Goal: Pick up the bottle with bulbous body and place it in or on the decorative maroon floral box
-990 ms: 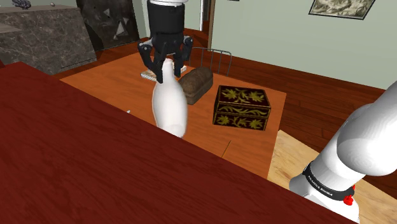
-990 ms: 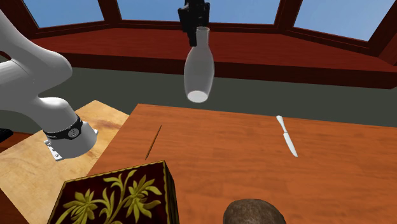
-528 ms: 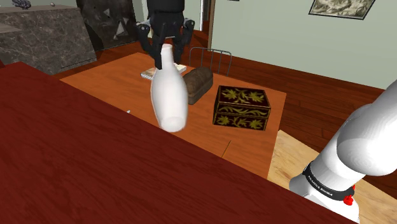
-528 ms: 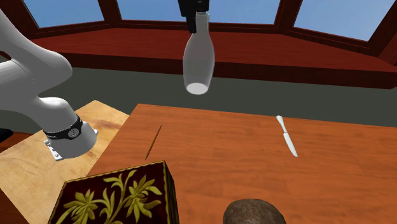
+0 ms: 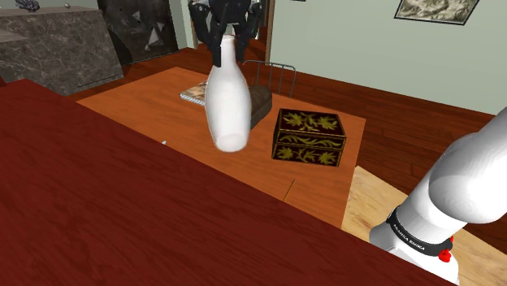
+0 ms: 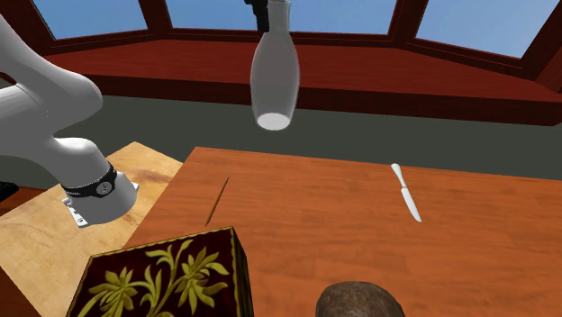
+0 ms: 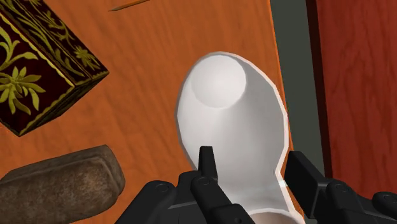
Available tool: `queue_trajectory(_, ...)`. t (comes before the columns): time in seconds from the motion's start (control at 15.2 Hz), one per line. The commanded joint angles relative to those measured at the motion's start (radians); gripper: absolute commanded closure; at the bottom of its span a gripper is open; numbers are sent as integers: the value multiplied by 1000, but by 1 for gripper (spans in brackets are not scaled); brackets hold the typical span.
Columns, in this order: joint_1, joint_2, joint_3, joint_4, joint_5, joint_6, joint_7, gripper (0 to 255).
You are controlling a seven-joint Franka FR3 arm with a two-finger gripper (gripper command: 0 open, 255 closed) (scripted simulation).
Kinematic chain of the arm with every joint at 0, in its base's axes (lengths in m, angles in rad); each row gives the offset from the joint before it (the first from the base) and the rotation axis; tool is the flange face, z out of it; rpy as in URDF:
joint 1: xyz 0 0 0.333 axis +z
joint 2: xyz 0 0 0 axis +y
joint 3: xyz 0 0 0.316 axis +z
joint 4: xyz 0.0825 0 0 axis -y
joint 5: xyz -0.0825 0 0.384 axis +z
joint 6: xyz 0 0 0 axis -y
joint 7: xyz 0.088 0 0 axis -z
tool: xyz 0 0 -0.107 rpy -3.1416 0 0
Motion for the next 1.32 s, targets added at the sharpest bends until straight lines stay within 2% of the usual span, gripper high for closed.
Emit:
queue_trajectory(0.0, -17, -52, -41, -37, 24, -10, -61, 255)
queue_trajectory(0.59, -78, -175, -219, -101, 43, -73, -301, 255)
queue_trajectory(1.25, -151, -196, -401, -62, 3, -147, -548, 255)
